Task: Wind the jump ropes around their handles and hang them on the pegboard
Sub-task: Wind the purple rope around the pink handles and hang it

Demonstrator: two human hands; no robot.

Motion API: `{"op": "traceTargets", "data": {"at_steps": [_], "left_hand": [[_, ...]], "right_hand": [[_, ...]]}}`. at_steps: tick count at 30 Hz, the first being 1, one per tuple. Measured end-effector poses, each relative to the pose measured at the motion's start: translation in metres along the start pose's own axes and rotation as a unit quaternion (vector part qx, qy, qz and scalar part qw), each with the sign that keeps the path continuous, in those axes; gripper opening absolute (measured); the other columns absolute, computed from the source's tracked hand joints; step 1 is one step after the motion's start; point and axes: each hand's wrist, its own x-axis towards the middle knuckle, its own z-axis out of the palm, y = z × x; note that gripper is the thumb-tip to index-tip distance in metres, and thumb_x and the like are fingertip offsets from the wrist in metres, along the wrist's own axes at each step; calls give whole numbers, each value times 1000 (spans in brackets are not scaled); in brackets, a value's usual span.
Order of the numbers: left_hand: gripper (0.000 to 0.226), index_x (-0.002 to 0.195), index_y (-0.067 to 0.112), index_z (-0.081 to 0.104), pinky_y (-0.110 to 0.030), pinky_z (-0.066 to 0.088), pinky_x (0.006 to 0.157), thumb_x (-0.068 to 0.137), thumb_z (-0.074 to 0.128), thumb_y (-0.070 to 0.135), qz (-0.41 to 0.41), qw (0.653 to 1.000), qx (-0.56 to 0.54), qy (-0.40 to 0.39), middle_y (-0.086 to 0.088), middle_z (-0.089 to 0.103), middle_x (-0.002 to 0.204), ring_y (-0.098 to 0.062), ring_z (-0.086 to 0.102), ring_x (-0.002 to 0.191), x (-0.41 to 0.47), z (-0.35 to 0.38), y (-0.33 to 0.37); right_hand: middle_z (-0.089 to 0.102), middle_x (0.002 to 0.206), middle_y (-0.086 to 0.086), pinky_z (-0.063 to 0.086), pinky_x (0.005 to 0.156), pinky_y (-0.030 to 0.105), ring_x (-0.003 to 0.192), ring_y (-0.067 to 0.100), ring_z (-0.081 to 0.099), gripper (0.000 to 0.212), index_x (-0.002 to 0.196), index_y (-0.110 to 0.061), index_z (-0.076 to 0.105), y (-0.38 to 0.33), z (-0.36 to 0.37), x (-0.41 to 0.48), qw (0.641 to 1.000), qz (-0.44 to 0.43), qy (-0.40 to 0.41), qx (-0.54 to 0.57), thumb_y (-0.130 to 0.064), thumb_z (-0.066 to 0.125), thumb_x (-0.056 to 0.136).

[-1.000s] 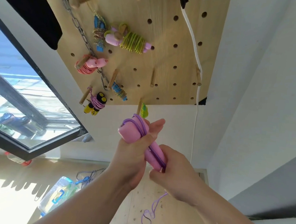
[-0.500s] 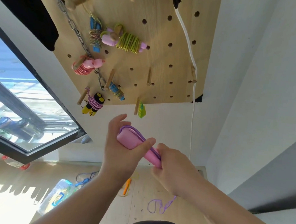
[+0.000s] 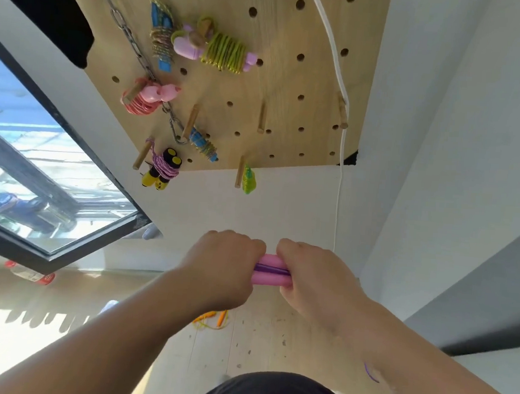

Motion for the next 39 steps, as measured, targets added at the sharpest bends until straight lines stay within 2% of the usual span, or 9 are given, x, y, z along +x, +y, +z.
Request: {"op": "traceTargets", "data": {"at_steps": [5, 8, 10, 12, 16, 20, 30, 34, 39], "left_hand": [[17, 89, 30, 39, -30, 35, 69, 87, 55, 26, -10, 999, -45, -14, 10, 41, 76, -17, 49, 80, 3, 13, 6], [17, 88, 30, 39, -31, 34, 69, 86, 56, 27, -26, 998, -50, -19, 10, 42, 79, -18, 48, 81, 10, 17, 5], [17, 89, 30, 42, -31, 35, 68, 85, 58, 28, -43, 997, -58, -25, 9, 44, 82, -19, 49, 81, 15, 18, 2], [17, 89, 30, 44, -30, 36, 68, 83, 60, 29, -52, 996, -62, -39, 9, 46, 82, -19, 50, 82, 20, 20, 0], [16, 84, 30, 47, -29, 36, 63, 79, 62, 31, -44, 996, -69, -41, 9, 49, 80, -18, 54, 81, 26, 19, -1], [20, 73, 27, 45, -28, 32, 54, 76, 65, 29, -48, 991, -116, -36, 7, 50, 78, -14, 51, 71, 31, 15, -9], [24, 59, 17, 43, -25, 33, 50, 59, 66, 21, -1, 910, -407, -78, 9, 38, 52, -10, 39, 48, 28, -6, -10], [27, 57, 19, 42, -23, 30, 49, 62, 68, 19, 83, 918, -346, -173, 9, 38, 51, -10, 37, 47, 23, -6, 1], [27, 64, 19, 47, -25, 34, 52, 76, 71, 17, 139, 933, -176, -280, 5, 42, 58, -12, 38, 52, 25, 9, 11]], "right_hand": [[53, 81, -8, 42, 65, 33, 75, 19, 53, 24, 94, -30, 42, 15, -1, -2, 999, -5, -8, 39, -24, 63, 85], [56, 88, -9, 47, 74, 32, 83, 19, 57, 49, 127, -37, 39, 23, -4, -3, 997, 21, -27, 66, -40, 68, 88], [47, 83, -14, 45, 77, 32, 85, 16, 54, 76, 149, -40, 19, 28, -9, -6, 995, 40, -63, 62, -53, 66, 90], [43, 79, -15, 43, 76, 32, 83, 16, 52, 76, 155, -36, 14, 32, -11, -9, 996, 38, -76, 8, -56, 56, 95], [47, 78, -11, 35, 68, 33, 80, 17, 50, 28, 112, -29, 57, 41, -13, -11, 998, 16, -33, -51, -49, 41, 103], [46, 74, -8, 41, 72, 35, 76, 13, 45, 38, 76, -29, 41, 49, -17, -15, 998, -28, -57, 23, -54, 30, 103], [54, 79, -8, 40, 70, 30, 80, 11, 49, 22, 90, -29, 52, 71, -9, -20, 990, -57, -55, 116, -36, 39, 106], [59, 87, -12, 41, 71, 23, 84, 10, 50, 21, 106, -39, 56, 70, -10, -15, 985, -100, -73, 116, -24, 42, 102], [48, 71, -11, 36, 65, 30, 77, 9, 43, 21, 75, -29, 48, 71, -22, 2, 985, -121, -122, 4, -29, 62, 90]]}}
